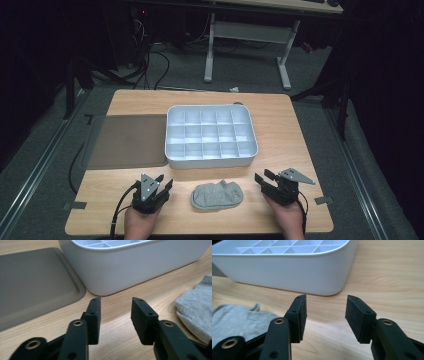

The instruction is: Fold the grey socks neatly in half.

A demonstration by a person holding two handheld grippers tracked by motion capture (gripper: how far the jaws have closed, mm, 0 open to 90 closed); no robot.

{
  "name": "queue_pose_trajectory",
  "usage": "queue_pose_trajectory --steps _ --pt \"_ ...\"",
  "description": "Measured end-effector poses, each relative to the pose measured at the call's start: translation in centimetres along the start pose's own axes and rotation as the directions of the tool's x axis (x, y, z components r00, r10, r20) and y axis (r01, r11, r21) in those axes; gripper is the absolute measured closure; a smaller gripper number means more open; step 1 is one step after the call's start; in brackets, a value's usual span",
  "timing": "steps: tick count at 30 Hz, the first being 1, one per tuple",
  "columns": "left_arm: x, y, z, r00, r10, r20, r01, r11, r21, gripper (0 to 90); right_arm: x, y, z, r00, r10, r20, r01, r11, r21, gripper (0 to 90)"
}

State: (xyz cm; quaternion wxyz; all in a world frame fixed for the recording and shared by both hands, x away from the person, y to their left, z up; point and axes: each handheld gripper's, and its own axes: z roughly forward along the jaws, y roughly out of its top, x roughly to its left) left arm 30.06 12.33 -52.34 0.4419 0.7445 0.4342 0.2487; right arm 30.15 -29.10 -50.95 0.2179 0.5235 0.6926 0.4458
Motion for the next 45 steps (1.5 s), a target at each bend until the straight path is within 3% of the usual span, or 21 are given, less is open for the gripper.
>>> queue_pose_trajectory --steps 1,3,12,20,26,38,40,45 --pt "-0.1 0.1 0.0 1.0 0.002 -0.001 -0.002 1.0 -0.001 59.4 0.2 -0.2 -0.3 0.9987 -0.027 0.043 0.028 0.9995 -0.018 48.5" --pt "-0.1 0.2 0.1 0.9999 -0.004 0.012 0.004 1.0 -0.002 59.3 0.4 -0.5 -0.6 0.9962 -0.052 0.07 0.054 0.9979 -0.035 49.8" --pt "-0.4 0.0 0.0 0.9989 -0.013 0.045 0.012 0.9998 0.015 58.2 0.5 -1.5 -0.7 0.9989 -0.041 0.022 0.042 0.9991 -0.01 48.1" --pt "-0.2 -0.1 0.2 0.9958 -0.012 0.091 0.007 0.9988 0.047 61.8 1.2 -1.5 0.0 0.9978 -0.064 0.018 0.064 0.9978 0.017 47.8" --pt "-0.7 -0.1 0.2 0.9948 -0.003 0.102 -0.002 0.9988 0.048 62.5 1.5 -1.6 0.0 0.9973 -0.072 0.012 0.072 0.9972 0.02 47.5" --pt "-1.9 0.1 0.1 0.9887 0.002 0.15 -0.008 0.9992 0.038 67.4 2.4 -1.7 -0.1 0.9969 -0.075 -0.022 0.076 0.9967 0.029 52.1" --pt "-2.5 0.2 0.1 0.987 0.023 0.159 -0.028 0.9991 0.032 69.1 2.6 -1.8 -0.1 0.9966 -0.076 -0.032 0.077 0.9965 0.033 53.9" --pt "-3.3 0.3 0.2 0.9838 0.026 0.177 -0.032 0.999 0.032 69.3 3.1 -1.9 -0.1 0.9958 -0.074 -0.054 0.076 0.9961 0.044 56.5"
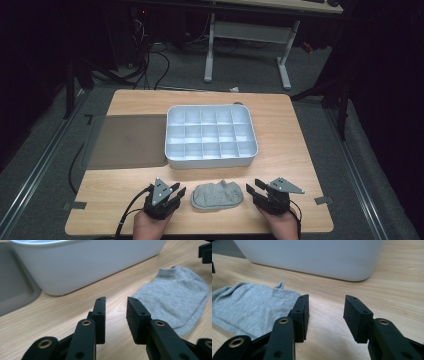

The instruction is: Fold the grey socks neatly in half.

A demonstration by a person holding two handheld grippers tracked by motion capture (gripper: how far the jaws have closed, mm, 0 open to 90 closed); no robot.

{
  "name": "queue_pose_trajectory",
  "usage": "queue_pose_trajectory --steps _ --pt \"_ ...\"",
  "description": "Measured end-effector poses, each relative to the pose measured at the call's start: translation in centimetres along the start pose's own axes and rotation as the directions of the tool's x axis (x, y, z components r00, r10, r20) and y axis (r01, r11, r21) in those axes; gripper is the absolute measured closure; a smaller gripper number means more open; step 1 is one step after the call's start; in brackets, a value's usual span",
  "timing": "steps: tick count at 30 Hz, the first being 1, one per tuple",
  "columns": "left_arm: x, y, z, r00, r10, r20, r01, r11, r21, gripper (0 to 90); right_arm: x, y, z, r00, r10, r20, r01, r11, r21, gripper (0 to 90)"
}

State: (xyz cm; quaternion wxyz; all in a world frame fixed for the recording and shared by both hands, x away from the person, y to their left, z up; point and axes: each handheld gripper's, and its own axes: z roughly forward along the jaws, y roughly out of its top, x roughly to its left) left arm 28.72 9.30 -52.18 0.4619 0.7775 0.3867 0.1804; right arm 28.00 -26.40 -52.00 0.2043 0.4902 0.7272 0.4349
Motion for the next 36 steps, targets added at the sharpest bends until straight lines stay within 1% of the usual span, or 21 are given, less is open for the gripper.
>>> queue_pose_trajectory --steps 2,3,4,5,8,9,11,12,13,14,17,18,20,24,27,29,31,32,33,34,36 --pt "-0.6 0.1 0.1 0.9998 0.006 0.018 -0.006 1.0 0.0 68.7 0.2 0.0 0.0 0.9999 0.001 -0.014 -0.001 1.0 0.006 57.1" --pt "-0.6 0.1 0.1 0.9998 0.006 0.018 -0.006 1.0 0.0 68.6 0.2 0.0 0.0 0.9999 0.001 -0.014 -0.001 1.0 0.006 57.1" --pt "-1.1 0.2 0.3 0.9995 0.01 0.031 -0.01 0.9999 -0.002 68.4 0.5 -0.1 0.1 0.9997 0.003 -0.024 -0.003 0.9999 0.013 57.3" --pt "-1.4 0.2 0.4 0.999 0.014 0.042 -0.014 0.9999 -0.001 68.3 0.6 -0.1 0.1 0.9996 0.006 -0.028 -0.005 0.9999 0.015 57.4" --pt "-1.9 0.3 0.7 0.9981 0.01 0.061 -0.01 0.9999 0.001 68.3 0.8 -0.1 0.2 0.9993 0.002 -0.036 -0.001 0.9998 0.022 57.4" --pt "-2.2 0.3 0.9 0.998 0.017 0.061 -0.018 0.9998 0.006 68.3 1.1 -0.2 0.4 0.9991 -0.004 -0.042 0.006 0.9995 0.03 57.3" --pt "-2.7 0.4 1.3 0.9974 0.04 0.06 -0.041 0.999 0.019 68.5 1.2 -0.2 0.5 0.999 -0.003 -0.044 0.005 0.9993 0.037 57.3" --pt "-3.0 0.4 1.4 0.9969 0.047 0.064 -0.048 0.9986 0.021 69.4 1.4 -0.2 0.6 0.9989 -0.011 -0.046 0.014 0.9989 0.044 58.0" --pt "-3.0 0.4 1.4 0.9969 0.047 0.064 -0.048 0.9986 0.021 69.8 1.5 -0.2 0.7 0.9989 -0.011 -0.046 0.013 0.9987 0.049 58.3" --pt "-3.3 0.4 1.6 0.9964 0.062 0.059 -0.063 0.9977 0.026 70.3 1.6 -0.2 0.7 0.9988 -0.011 -0.047 0.013 0.9984 0.054 58.6" --pt "-3.5 0.4 1.8 0.9966 0.062 0.054 -0.064 0.9974 0.034 71.1 1.8 -0.2 0.7 0.9986 -0.01 -0.052 0.013 0.9984 0.055 58.8" --pt "-3.8 0.3 2.0 0.9961 0.072 0.051 -0.074 0.9962 0.045 71.1 2.0 -0.3 0.8 0.9984 -0.007 -0.056 0.01 0.9979 0.063 58.7" --pt "-4.0 0.2 2.0 0.9951 0.081 0.056 -0.084 0.9952 0.05 71.2 2.2 -0.3 1.0 0.9982 -0.009 -0.059 0.013 0.9974 0.071 57.1" --pt "-4.6 0.1 1.7 0.9919 0.105 0.072 -0.107 0.9939 0.027 71.8 2.5 -0.3 1.1 0.998 -0.002 -0.063 0.008 0.9965 0.083 53.5" --pt "-4.8 0.0 1.8 0.9907 0.11 0.08 -0.113 0.9929 0.035 72.2 2.6 -0.3 1.1 0.9979 0.002 -0.065 0.004 0.9962 0.087 53.2" --pt "-5.0 0.0 1.9 0.9897 0.112 0.089 -0.115 0.9926 0.038 72.8 2.6 -0.4 1.3 0.9977 -0.006 -0.068 0.013 0.996 0.089 53.0" --pt "-5.2 0.0 2.0 0.988 0.125 0.091 -0.13 0.9907 0.041 73.2 2.8 -0.4 1.3 0.9975 -0.001 -0.07 0.008 0.995 0.099 53.0" --pt "-5.4 0.1 2.0 0.9868 0.13 0.096 -0.134 0.9902 0.039 73.4 2.8 -0.4 1.4 0.9973 -0.008 -0.074 0.015 0.9951 0.098 52.9" --pt "-5.4 0.1 2.0 0.9868 0.13 0.096 -0.134 0.9902 0.039 73.5 2.9 -0.4 1.4 0.9971 -0.005 -0.075 0.013 0.9945 0.104 52.9" --pt "-5.8 0.2 2.2 0.9842 0.137 0.112 -0.142 0.9891 0.039 73.7 2.9 -0.5 1.5 0.9969 -0.011 -0.077 0.019 0.994 0.108 52.8" --pt "-6.5 0.5 2.3 0.9792 0.157 0.128 -0.163 0.986 0.036 73.7 3.1 -0.6 1.7 0.9969 -0.013 -0.078 0.023 0.9923 0.121 52.6"
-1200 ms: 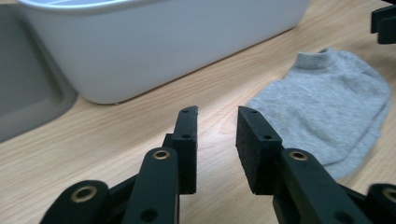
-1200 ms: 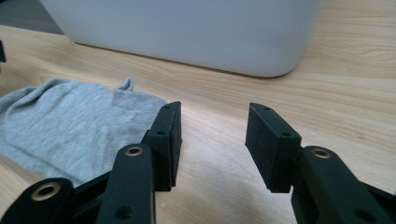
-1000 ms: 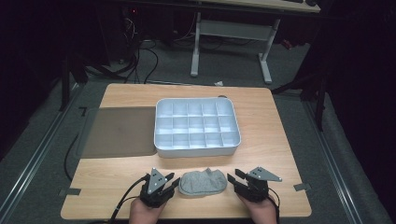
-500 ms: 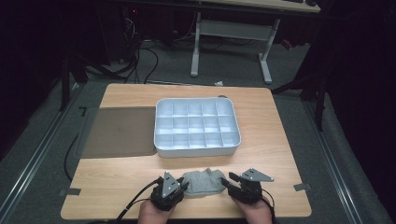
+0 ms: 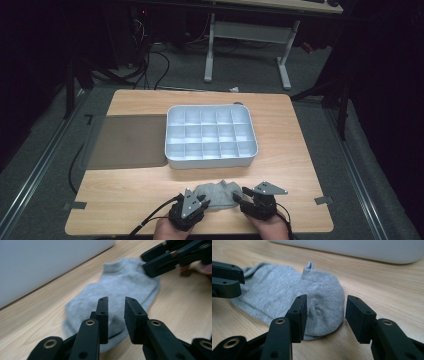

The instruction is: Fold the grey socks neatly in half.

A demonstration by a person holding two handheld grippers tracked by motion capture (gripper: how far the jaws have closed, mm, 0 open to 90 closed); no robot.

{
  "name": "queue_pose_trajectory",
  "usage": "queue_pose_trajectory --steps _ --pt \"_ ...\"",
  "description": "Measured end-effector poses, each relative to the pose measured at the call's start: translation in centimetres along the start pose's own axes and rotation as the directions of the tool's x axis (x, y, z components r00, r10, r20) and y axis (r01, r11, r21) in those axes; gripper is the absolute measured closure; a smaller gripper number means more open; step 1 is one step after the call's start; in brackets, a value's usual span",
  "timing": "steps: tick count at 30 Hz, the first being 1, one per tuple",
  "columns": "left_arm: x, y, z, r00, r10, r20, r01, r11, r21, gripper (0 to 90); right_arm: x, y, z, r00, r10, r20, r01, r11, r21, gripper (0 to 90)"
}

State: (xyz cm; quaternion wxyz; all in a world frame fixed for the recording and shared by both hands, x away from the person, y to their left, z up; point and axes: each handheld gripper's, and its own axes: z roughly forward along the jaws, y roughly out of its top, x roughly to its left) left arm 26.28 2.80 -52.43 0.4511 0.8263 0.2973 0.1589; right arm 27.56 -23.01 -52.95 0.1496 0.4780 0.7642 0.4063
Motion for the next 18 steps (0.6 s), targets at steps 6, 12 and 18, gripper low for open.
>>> queue_pose_trajectory --steps 6,12,18 --pt "-1.2 0.3 1.4 0.9987 0.048 0.014 -0.049 0.9976 0.048 73.7 0.2 0.1 0.4 0.9999 -0.013 0.005 0.012 0.9993 0.034 49.7" --pt "-1.2 0.2 1.7 0.9989 0.044 0.014 -0.045 0.9962 0.075 74.2 0.4 0.1 0.5 0.9996 -0.022 0.016 0.021 0.9988 0.045 49.3" --pt "-1.2 0.2 1.9 0.9993 0.036 0.0 -0.036 0.9944 0.1 78.6 1.0 0.0 0.4 0.999 -0.038 0.025 0.037 0.9981 0.05 62.8"
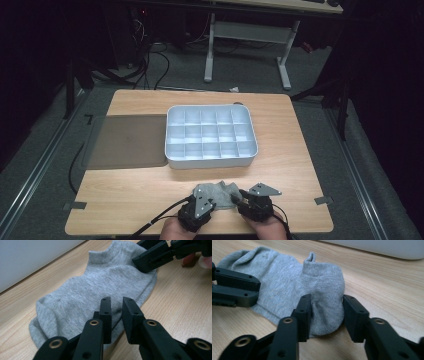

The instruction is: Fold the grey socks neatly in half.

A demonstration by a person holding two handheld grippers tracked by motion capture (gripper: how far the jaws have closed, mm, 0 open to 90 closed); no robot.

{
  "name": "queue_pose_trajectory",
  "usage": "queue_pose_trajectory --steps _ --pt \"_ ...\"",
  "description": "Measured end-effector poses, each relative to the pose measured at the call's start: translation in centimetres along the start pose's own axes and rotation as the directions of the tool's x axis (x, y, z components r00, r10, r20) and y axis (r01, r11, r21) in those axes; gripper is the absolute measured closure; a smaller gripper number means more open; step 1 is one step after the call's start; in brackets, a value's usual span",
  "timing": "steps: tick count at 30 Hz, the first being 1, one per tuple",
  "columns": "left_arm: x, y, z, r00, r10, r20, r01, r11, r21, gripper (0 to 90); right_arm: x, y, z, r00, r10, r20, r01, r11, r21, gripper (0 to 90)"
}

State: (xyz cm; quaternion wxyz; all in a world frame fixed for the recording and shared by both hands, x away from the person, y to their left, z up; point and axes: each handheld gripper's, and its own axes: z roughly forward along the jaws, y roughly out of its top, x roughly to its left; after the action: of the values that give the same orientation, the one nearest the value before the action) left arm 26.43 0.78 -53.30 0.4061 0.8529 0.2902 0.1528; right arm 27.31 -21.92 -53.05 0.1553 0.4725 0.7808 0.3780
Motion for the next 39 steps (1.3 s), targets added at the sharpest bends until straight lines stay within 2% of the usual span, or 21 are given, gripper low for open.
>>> queue_pose_trajectory --steps 4,5,8,13,15,16,17,18,19,20,21,23,24,26,28,33,39 --pt "0.0 0.0 0.0 1.0 -0.003 -0.001 0.003 1.0 0.0 80.7 -0.2 0.0 -0.1 0.9997 0.013 -0.02 -0.013 0.9999 0.007 72.8" --pt "0.0 0.0 0.0 1.0 -0.003 -0.001 0.003 1.0 0.0 80.9 -0.2 0.0 -0.1 0.9997 0.013 -0.02 -0.013 0.9999 0.007 72.8" --pt "0.1 0.0 0.0 1.0 -0.007 0.0 0.007 1.0 0.0 81.6 -0.2 0.0 -0.1 0.9985 0.023 -0.049 -0.023 0.9997 0.008 81.7" --pt "0.2 0.0 0.0 0.9998 -0.014 0.011 0.014 0.9999 0.004 81.6 -0.3 0.1 -0.8 0.9967 0.034 -0.074 -0.036 0.9988 -0.033 82.7" --pt "0.7 0.3 -0.1 0.9969 -0.048 0.061 0.047 0.9987 0.017 80.8 -0.3 0.2 -1.0 0.9964 0.029 -0.08 -0.032 0.9986 -0.042 82.7" --pt "0.8 0.5 -0.2 0.995 -0.063 0.077 0.062 0.998 0.008 80.1 -0.2 0.2 -1.0 0.9968 0.02 -0.078 -0.023 0.9988 -0.042 82.7" --pt "0.8 0.5 -0.2 0.995 -0.063 0.077 0.062 0.998 0.008 80.1 -0.2 0.2 -1.0 0.9968 0.02 -0.078 -0.023 0.9988 -0.042 82.7" --pt "1.1 1.0 -0.4 0.9937 -0.082 0.076 0.084 0.9961 -0.026 80.2 -0.1 0.1 -0.9 0.9963 0.014 -0.085 -0.018 0.9991 -0.038 82.7" --pt "1.1 1.0 -0.4 0.9937 -0.082 0.076 0.084 0.9961 -0.026 80.2 -0.1 0.1 -0.9 0.9963 0.014 -0.085 -0.018 0.9991 -0.038 82.7" --pt "1.2 1.7 -0.2 0.9958 -0.081 0.042 0.083 0.9961 -0.032 80.4 0.1 0.1 -0.9 0.9961 0.011 -0.088 -0.014 0.9993 -0.034 82.7" --pt "1.3 2.0 0.3 0.9957 -0.09 0.021 0.09 0.9959 -0.012 80.8 0.1 0.1 -0.9 0.9959 0.009 -0.09 -0.012 0.9993 -0.036 82.7" --pt "1.4 2.1 0.6 0.9953 -0.096 0.012 0.096 0.9953 0.001 83.3 0.1 0.1 -0.8 0.9956 0.004 -0.093 -0.008 0.9992 -0.039 82.7" --pt "1.4 2.4 1.1 0.9958 -0.091 -0.014 0.091 0.9956 0.023 85.6 0.2 0.1 -0.9 0.9956 -0.001 -0.094 -0.002 0.9993 -0.039 82.7" --pt "1.3 2.3 1.6 0.9969 -0.072 -0.031 0.074 0.9957 0.055 87.1 0.2 0.2 -1.0 0.9954 -0.002 -0.096 -0.002 0.999 -0.045 82.7" --pt "1.0 2.0 1.8 0.9973 -0.052 -0.051 0.054 0.9975 0.044 87.6 0.2 0.2 -1.2 0.9948 0.001 -0.102 -0.007 0.9984 -0.056 82.9" --pt "0.6 2.2 2.1 0.9966 -0.033 -0.075 0.037 0.9985 0.042 88.0 0.6 1.2 -1.9 0.9909 0.001 -0.135 -0.016 0.994 -0.109 83.3" --pt "0.3 2.5 2.5 0.9962 -0.028 -0.082 0.032 0.9985 0.044 88.1 2.2 2.5 -2.3 0.9897 -0.045 -0.136 0.024 0.9881 -0.152 83.6"
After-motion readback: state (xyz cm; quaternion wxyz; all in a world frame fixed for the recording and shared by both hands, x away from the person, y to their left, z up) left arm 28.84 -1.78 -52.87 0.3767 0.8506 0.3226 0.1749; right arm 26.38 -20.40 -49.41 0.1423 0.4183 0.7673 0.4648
